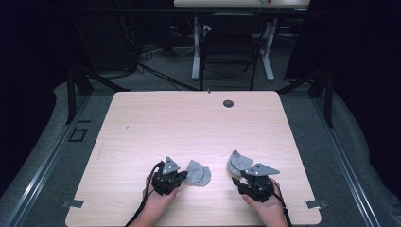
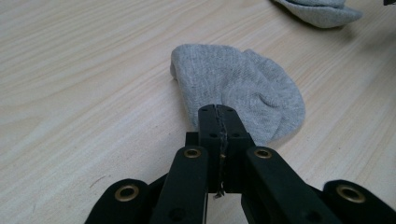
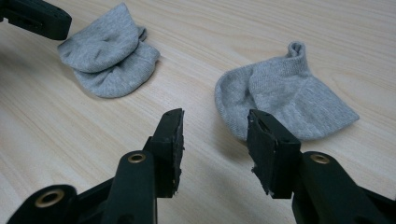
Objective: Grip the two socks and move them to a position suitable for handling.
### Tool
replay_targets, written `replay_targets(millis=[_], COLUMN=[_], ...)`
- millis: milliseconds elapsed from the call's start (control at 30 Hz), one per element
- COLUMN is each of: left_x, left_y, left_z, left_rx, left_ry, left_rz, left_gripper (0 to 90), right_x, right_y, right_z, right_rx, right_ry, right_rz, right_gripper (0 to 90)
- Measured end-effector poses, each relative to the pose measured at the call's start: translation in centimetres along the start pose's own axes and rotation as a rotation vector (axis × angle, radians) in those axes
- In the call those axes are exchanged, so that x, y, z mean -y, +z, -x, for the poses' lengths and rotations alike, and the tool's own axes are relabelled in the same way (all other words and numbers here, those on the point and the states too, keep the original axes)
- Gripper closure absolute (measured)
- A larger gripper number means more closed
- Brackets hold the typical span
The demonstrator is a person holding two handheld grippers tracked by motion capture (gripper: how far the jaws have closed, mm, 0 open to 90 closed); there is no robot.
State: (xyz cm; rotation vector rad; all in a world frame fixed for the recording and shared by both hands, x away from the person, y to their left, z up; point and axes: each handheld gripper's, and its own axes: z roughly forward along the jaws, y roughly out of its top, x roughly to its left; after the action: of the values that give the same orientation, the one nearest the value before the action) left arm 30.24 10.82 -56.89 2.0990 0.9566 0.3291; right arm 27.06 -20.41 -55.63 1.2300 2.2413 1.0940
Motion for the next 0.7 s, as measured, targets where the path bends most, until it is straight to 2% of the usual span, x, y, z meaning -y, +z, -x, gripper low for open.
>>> replay_targets(millis=[133,267,400,700], left_x=[0.13,0.30,0.42,0.64], left_y=[0.41,0.79,0.92,0.76], left_z=[0.15,0.25,0.28,0.59], left_rx=[0.008,0.004,0.006,0.009], left_ry=[-0.001,0.018,0.010,0.025], left_rz=[-0.013,-0.035,-0.034,-0.038], left_gripper=[89.7,89.6,89.6,89.6], right_x=[0.02,0.00,0.03,0.03], right_y=[0.02,0.04,0.06,0.06], right_z=[0.02,0.02,0.03,0.04], right_rx=[-0.004,-0.007,-0.008,-0.009], right_ry=[0.004,0.005,0.005,0.007], right_rz=[0.002,0.003,0.001,0.001], right_gripper=[55.6,55.6,55.6,55.6])
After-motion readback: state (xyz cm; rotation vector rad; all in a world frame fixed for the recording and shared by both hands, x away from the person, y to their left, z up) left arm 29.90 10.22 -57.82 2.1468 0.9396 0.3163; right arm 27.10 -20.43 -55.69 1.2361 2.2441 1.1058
